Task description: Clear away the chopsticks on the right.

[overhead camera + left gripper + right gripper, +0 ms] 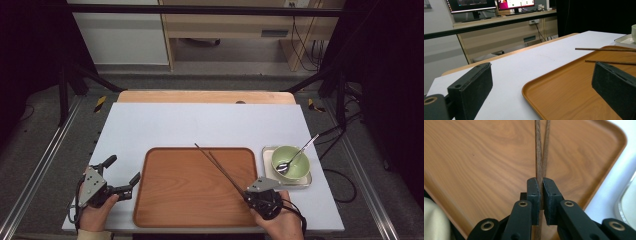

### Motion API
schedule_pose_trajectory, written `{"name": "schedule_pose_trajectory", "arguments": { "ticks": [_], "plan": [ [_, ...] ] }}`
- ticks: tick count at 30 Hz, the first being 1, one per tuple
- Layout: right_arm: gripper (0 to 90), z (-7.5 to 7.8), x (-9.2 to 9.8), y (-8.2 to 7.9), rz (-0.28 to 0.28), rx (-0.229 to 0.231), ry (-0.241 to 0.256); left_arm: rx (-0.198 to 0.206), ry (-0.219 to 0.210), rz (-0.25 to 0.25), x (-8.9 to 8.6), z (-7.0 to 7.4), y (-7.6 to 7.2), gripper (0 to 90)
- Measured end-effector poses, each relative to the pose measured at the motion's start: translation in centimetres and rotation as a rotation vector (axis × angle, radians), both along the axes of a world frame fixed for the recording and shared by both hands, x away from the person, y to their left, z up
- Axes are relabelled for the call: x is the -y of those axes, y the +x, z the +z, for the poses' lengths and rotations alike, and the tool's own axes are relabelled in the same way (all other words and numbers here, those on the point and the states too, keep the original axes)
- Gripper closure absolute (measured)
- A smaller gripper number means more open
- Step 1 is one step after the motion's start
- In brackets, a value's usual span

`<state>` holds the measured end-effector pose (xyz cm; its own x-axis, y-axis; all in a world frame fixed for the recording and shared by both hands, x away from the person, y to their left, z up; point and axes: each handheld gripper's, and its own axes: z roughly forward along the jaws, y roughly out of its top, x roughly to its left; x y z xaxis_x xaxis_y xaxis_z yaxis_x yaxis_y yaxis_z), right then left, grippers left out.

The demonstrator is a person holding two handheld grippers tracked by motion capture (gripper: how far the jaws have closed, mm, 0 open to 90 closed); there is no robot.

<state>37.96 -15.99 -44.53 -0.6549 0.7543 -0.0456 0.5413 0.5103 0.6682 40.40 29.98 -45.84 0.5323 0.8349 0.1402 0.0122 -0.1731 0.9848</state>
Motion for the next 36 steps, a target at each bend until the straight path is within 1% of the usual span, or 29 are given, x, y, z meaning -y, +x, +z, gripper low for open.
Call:
{"name": "schedule_pose_trajectory", "arguments": {
  "ticks": [2, 5, 6, 9, 10, 12, 14, 18, 19, 23, 24, 25, 26, 30, 31, 32, 36],
  "plan": [
    [84.7, -0.2, -0.1, -0.2, -0.005, -0.01, 0.002, 0.001, 0.0, 0.0, 0.0, 0.0, 0.0, 2.9],
    [84.7, -0.4, -0.1, -0.3, 0.003, -0.016, 0.001, 0.0, -0.001, 0.0, 0.0, 0.0, 0.0, 2.9],
    [84.7, -0.5, -0.1, -0.4, -0.01, -0.018, 0.007, 0.0, -0.001, 0.0, 0.0, 0.0, 0.0, 2.9],
    [84.7, -0.5, -0.1, -0.6, -0.006, -0.034, 0.001, 0.0, -0.001, 0.001, 0.0, 0.0, 0.0, 2.9],
    [84.7, -0.6, -0.2, -0.6, -0.004, -0.033, -0.002, 0.0, 0.001, -0.001, 0.0, 0.0, 0.0, 2.9],
    [84.7, -0.6, -0.2, -0.7, -0.012, -0.04, 0.0, 0.0, 0.001, -0.001, 0.0, 0.0, 0.0, 2.9],
    [84.7, -0.7, -0.2, -0.8, -0.032, -0.051, 0.001, 0.0, -0.001, -0.001, 0.0, 0.0, 0.0, 2.9],
    [84.7, -1.0, 0.2, -1.2, -0.039, -0.072, 0.003, 0.001, 0.001, -0.003, 0.0, 0.0, 0.0, 2.9],
    [84.7, -1.1, 0.2, -1.3, -0.05, -0.076, 0.005, 0.001, 0.001, -0.004, 0.0, 0.0, 0.0, 2.9],
    [84.7, -1.4, 0.4, -1.5, -0.062, -0.099, -0.003, 0.0, 0.003, -0.005, 0.1, 0.0, 0.0, 2.9],
    [84.6, -1.5, 0.4, -1.5, -0.074, -0.104, 0.003, 0.0, 0.004, -0.005, 0.1, 0.0, 0.0, 2.9],
    [84.6, -1.5, 0.4, -1.5, -0.078, -0.106, 0.005, 0.001, 0.003, -0.005, 0.1, 0.0, 0.0, 2.9],
    [84.7, -1.5, 0.6, -1.4, -0.066, -0.099, -0.004, 0.0, 0.004, -0.005, 0.1, 0.0, 0.0, 2.9],
    [84.6, -1.6, 0.5, -1.5, -0.067, -0.103, -0.004, 0.0, 0.004, -0.006, 0.1, 0.0, 0.0, 2.9],
    [84.6, -1.6, 0.4, -1.5, -0.077, -0.104, -0.008, 0.001, 0.003, -0.006, 0.1, 0.0, 0.0, 2.9],
    [84.6, -1.5, 0.4, -1.6, -0.085, -0.114, -0.003, 0.001, 0.003, -0.006, 0.1, 0.0, 0.0, 2.9],
    [84.4, -1.6, 0.3, -1.5, -0.081, -0.119, 0.001, 0.002, 0.003, -0.006, 0.1, 0.0, 0.0, 2.9]
  ]
}}
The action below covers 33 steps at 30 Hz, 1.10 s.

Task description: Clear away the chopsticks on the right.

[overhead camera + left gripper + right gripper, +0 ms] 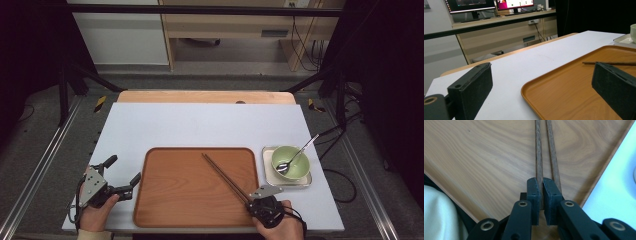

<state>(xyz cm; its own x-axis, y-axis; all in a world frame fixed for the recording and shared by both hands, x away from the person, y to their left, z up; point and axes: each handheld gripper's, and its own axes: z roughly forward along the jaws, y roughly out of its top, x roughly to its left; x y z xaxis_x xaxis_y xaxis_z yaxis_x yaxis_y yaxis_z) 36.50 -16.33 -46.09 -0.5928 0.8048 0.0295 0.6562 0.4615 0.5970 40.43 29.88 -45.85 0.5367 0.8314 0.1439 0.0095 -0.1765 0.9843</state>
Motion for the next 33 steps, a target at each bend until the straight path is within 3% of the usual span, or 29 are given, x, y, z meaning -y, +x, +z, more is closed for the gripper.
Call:
{"name": "schedule_pose_trajectory", "arguments": {
  "ticks": [4, 8, 14, 23, 28, 33],
  "plan": [
    [78.4, 0.1, 0.1, 0.0, 0.018, 0.024, 0.009, -0.001, 0.001, -0.001, 0.0, 0.0, 0.0, 2.9],
    [74.7, 0.5, 0.4, 0.1, 0.012, 0.061, 0.051, -0.001, 0.0, -0.001, 0.0, 0.0, 0.0, 2.9],
    [69.1, 0.8, 0.7, 1.0, 0.015, 0.144, 0.107, -0.004, 0.001, -0.007, 0.2, 0.1, 0.0, 2.9],
    [52.7, 0.9, -0.2, 2.8, 0.037, 0.246, 0.122, -0.007, 0.007, -0.011, 0.4, 0.2, 0.0, 3.0],
    [41.3, 1.2, -0.6, 3.4, 0.022, 0.305, 0.126, -0.007, 0.004, -0.009, 0.3, 0.2, 0.0, 3.0],
    [34.0, 1.3, -0.6, 3.8, 0.015, 0.336, 0.146, -0.008, -0.001, -0.009, 0.3, 0.2, 0.0, 3.0]
  ]
}}
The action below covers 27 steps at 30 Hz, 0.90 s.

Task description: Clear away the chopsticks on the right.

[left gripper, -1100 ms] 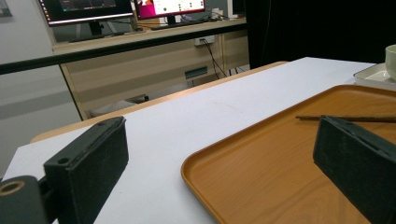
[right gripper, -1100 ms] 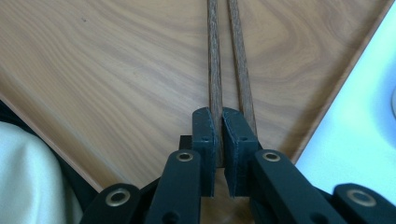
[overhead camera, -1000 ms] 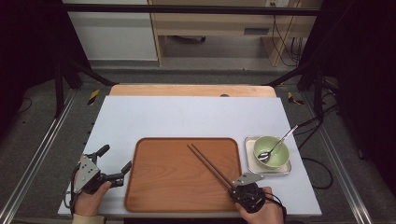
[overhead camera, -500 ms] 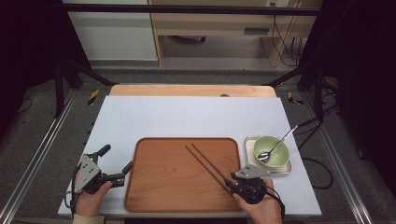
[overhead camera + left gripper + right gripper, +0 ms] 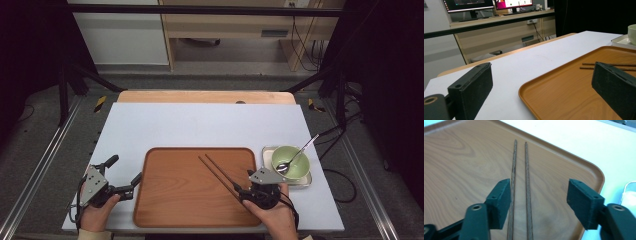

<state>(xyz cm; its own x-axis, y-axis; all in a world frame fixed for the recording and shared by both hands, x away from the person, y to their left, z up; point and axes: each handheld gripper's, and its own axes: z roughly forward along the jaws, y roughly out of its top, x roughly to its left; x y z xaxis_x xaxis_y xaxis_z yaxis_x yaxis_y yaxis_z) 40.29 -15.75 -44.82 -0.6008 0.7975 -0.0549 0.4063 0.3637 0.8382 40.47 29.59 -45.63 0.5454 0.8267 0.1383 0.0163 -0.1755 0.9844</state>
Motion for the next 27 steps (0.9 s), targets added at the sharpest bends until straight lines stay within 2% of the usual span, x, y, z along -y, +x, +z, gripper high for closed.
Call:
{"name": "schedule_pose_trajectory", "arguments": {
  "ticks": [5, 9, 12, 14, 17, 19, 20, 24, 25, 27],
  "plan": [
    [25.4, 0.3, 0.1, 0.2, 0.004, 0.046, 0.011, -0.007, -0.003, -0.006, 0.1, 0.1, 0.0, 3.2],
    [17.7, 1.1, 0.3, 0.0, -0.01, 0.089, 0.045, -0.016, 0.006, -0.018, 0.5, 0.6, -0.3, 3.6],
    [13.4, 1.9, 1.0, -0.2, -0.027, 0.15, 0.069, -0.024, 0.013, -0.032, 1.1, 1.2, -0.6, 5.3],
    [12.1, 2.2, 1.5, -0.2, -0.037, 0.171, 0.079, -0.042, -0.002, -0.037, 1.7, 1.5, -0.6, 7.1],
    [8.3, 2.6, 2.8, -0.5, -0.051, 0.224, 0.094, -0.082, -0.003, -0.055, 2.7, 2.1, -0.6, 12.0],
    [8.4, 2.7, 3.8, -0.7, -0.068, 0.243, 0.101, -0.105, 0.032, -0.07, 3.8, 2.4, -0.5, 15.8],
    [8.4, 2.8, 4.4, -0.8, -0.075, 0.239, 0.108, -0.119, 0.044, -0.077, 4.3, 2.5, -0.4, 17.5],
    [10.4, 3.1, 6.2, -1.5, -0.097, 0.267, 0.132, -0.191, 0.121, -0.127, 6.5, 2.8, 0.3, 25.8],
    [11.1, 3.2, 6.8, -1.8, -0.106, 0.294, 0.129, -0.209, 0.143, -0.142, 7.1, 2.9, 0.5, 29.3],
    [12.4, 3.1, 7.5, -2.2, -0.112, 0.332, 0.126, -0.212, 0.18, -0.156, 8.2, 3.2, 0.9, 34.0]
  ]
}}
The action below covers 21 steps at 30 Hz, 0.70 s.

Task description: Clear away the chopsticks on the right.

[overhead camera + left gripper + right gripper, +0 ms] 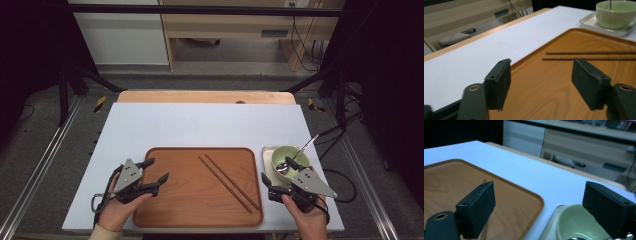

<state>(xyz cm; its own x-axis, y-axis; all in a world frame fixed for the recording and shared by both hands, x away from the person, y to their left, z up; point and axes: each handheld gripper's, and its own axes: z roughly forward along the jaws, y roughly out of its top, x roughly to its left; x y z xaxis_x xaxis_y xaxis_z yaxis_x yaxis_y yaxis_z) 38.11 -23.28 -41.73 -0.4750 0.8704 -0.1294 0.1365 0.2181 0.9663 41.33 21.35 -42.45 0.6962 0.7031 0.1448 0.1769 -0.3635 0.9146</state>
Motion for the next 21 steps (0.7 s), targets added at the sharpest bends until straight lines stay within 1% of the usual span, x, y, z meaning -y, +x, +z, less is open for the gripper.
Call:
{"name": "schedule_pose_trajectory", "arguments": {
  "ticks": [1, 2, 4, 5, 7, 9, 11, 12, 13, 16, 18, 19, 20, 21],
  "plan": [
    [12.8, -0.1, 0.5, -0.3, -0.012, 0.027, -0.007, -0.002, 0.01, -0.008, 0.4, 0.1, 0.1, 39.5],
    [12.8, -0.1, 0.7, -0.4, -0.02, 0.039, -0.005, -0.012, 0.013, -0.02, 1.0, 0.3, 0.3, 43.7],
    [11.9, -0.2, 1.3, -0.5, -0.032, 0.053, -0.002, -0.028, 0.042, -0.048, 2.2, 0.6, 0.7, 49.4],
    [11.5, -0.3, 1.6, -0.6, -0.041, 0.05, -0.007, -0.04, 0.062, -0.062, 3.0, 0.7, 0.9, 52.6],
    [11.5, -0.4, 2.0, -0.7, -0.07, 0.058, -0.015, -0.06, 0.071, -0.087, 4.0, 0.8, 1.3, 60.1],
    [11.5, -0.5, 2.3, -0.7, -0.078, 0.053, -0.018, -0.084, 0.082, -0.109, 5.1, 0.7, 1.7, 66.5],
    [11.5, -0.7, 2.4, -0.7, -0.092, 0.046, -0.025, -0.107, 0.099, -0.127, 6.0, 0.5, 2.2, 72.3],
    [11.5, -0.7, 2.6, -0.6, -0.098, 0.04, -0.025, -0.127, 0.111, -0.134, 6.4, 0.3, 2.5, 75.8],
    [11.5, -0.8, 2.7, -0.6, -0.103, 0.032, -0.018, -0.141, 0.122, -0.137, 6.8, 0.1, 2.7, 78.7],
    [11.5, -0.9, 2.9, -0.4, -0.116, 0.027, -0.011, -0.173, 0.143, -0.14, 7.4, -0.4, 3.3, 84.7],
    [11.7, -1.0, 2.9, -0.4, -0.126, 0.032, -0.012, -0.197, 0.149, -0.14, 7.7, -0.7, 3.8, 86.9],
    [11.7, -1.0, 2.9, -0.4, -0.131, 0.034, -0.012, -0.216, 0.148, -0.141, 7.9, -0.9, 4.2, 87.9],
    [11.7, -1.0, 2.9, -0.4, -0.134, 0.035, -0.014, -0.227, 0.149, -0.141, 8.0, -1.1, 4.3, 88.8],
    [11.7, -1.0, 2.9, -0.5, -0.132, 0.038, -0.018, -0.229, 0.162, -0.143, 8.2, -1.2, 4.5, 89.4]
  ]
}}
